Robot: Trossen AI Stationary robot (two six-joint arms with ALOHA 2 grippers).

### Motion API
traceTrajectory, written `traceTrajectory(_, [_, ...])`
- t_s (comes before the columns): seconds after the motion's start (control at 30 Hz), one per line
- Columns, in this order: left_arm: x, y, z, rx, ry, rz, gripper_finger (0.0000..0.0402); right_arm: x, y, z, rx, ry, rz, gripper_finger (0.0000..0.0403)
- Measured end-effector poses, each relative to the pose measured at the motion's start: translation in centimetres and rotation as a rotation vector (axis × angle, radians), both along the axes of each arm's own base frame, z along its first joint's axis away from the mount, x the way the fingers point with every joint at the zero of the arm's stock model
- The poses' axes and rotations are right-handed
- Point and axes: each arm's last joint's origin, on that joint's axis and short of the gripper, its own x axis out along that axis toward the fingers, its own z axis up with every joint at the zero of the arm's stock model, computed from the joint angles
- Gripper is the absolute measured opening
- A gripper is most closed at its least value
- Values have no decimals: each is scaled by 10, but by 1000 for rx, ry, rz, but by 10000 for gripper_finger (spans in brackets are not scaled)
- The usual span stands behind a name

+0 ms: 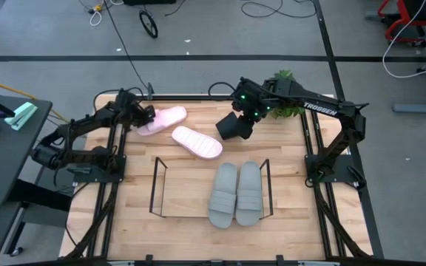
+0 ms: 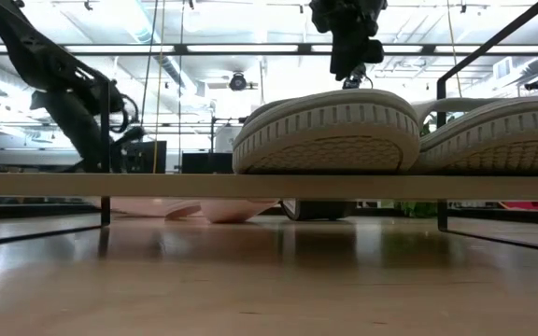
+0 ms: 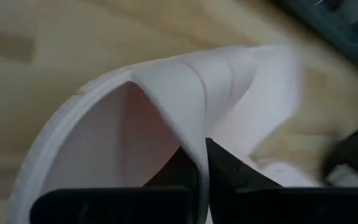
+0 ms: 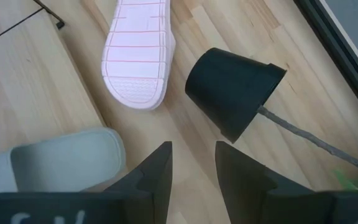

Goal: Pick and place slides into the shelf
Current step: Put the left pink slipper on the shelf

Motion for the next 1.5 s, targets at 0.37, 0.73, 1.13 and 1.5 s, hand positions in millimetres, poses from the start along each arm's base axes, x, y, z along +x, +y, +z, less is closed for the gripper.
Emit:
traceTrajectory(0.37, [-4, -9, 36, 154, -145, 59, 13, 2, -1, 1, -7, -21, 1, 128])
traceTrajectory(0.73, [-5, -25, 81, 361, -387, 162, 10, 3, -1, 2, -21, -34, 18, 128])
traceTrajectory(1.13, [-2, -59, 137, 676, -749, 216, 10, 4, -2, 2, -52, -42, 13, 116])
traceTrajectory(1.5, [4, -97, 183, 848, -886, 221, 10, 4, -3, 2, -65, -37, 5, 84])
